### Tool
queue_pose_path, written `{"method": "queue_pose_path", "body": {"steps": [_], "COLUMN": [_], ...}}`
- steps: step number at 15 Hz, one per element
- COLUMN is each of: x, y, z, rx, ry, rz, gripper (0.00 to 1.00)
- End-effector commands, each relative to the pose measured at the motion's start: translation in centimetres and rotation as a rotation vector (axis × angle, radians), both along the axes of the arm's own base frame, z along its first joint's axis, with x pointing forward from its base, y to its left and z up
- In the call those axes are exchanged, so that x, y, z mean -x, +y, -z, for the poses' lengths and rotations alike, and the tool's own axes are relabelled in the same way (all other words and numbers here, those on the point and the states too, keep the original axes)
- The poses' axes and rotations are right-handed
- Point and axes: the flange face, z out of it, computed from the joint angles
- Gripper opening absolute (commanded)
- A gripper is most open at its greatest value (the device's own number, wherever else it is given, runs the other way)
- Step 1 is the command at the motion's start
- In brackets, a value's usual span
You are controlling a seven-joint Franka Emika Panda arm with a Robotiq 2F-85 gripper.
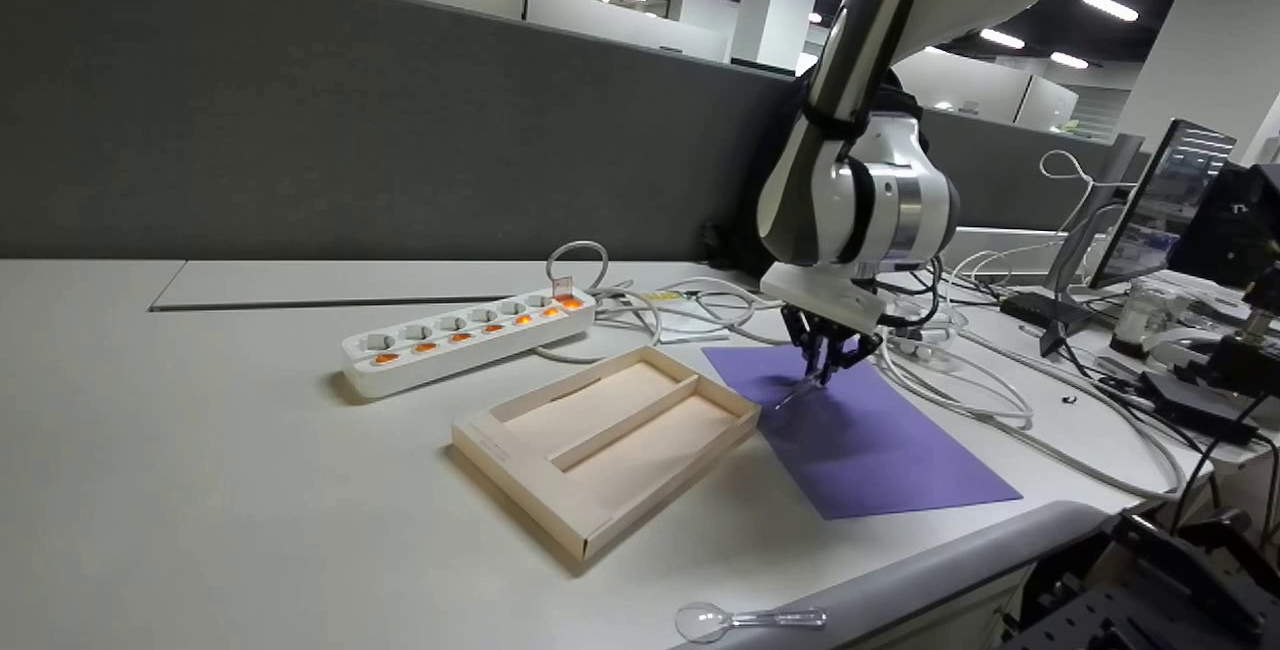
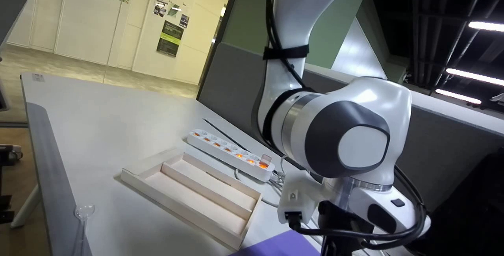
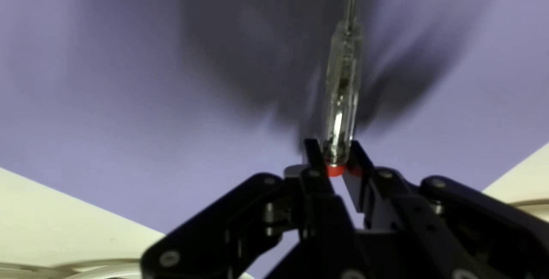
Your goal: Pick up the pen and place it on the tray
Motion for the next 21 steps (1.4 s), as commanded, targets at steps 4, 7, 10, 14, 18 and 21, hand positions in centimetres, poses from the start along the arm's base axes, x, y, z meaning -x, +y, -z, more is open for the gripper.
{"method": "queue_pose_path", "body": {"steps": [4,7,10,14,18,21], "x": [-1.0,-2.3,-3.4,-4.1,-4.1,-3.9], "y": [1.4,2.9,5.3,8.5,11.6,13.7], "z": [-5.0,-5.8,-5.6,-4.9,-4.3,-3.9], "rx": [-0.006,-0.001,-0.002,-0.003,0.02,0.024], "ry": [-0.068,-0.076,-0.058,-0.037,-0.032,-0.018], "rz": [-0.043,-0.087,-0.156,-0.233,-0.314,-0.37], "gripper": [0.05,0.05,0.05,0.05,0.05,0.05]}}
